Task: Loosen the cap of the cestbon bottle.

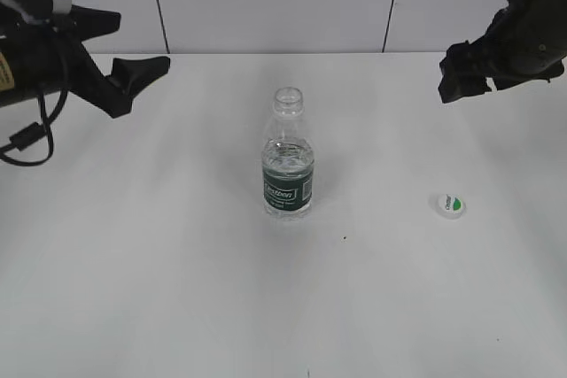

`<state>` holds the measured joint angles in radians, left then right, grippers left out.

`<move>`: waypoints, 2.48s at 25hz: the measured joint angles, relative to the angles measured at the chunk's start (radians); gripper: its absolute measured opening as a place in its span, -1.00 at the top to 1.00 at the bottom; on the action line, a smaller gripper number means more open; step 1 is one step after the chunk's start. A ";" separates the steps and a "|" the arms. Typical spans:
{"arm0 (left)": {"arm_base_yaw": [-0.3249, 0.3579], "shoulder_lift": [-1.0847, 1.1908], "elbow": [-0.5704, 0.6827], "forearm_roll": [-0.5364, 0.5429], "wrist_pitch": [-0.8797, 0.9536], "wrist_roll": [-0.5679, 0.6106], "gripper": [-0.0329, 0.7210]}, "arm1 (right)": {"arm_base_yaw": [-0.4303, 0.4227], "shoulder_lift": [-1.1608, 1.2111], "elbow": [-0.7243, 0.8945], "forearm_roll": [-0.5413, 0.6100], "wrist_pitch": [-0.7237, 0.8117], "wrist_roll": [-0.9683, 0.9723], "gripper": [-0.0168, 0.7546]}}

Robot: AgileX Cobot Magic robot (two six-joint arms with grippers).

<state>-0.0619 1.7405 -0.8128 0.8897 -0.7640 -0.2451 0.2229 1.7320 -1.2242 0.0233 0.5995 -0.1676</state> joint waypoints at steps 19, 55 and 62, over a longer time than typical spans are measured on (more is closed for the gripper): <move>0.000 -0.052 -0.281 -0.345 1.324 0.022 -0.60 | -0.046 -0.011 -0.214 -0.109 0.345 0.027 -0.57; -0.001 -0.509 0.062 -0.828 1.746 0.269 -0.56 | -0.199 -0.412 0.158 0.146 0.592 -0.131 -0.57; -0.001 -0.722 0.230 -0.870 1.750 0.269 -0.56 | -0.199 -0.575 0.351 0.155 0.565 -0.131 -0.57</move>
<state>-0.0629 1.0189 -0.5826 0.0193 0.9859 0.0238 0.0234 1.1574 -0.8733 0.1779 1.1648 -0.2991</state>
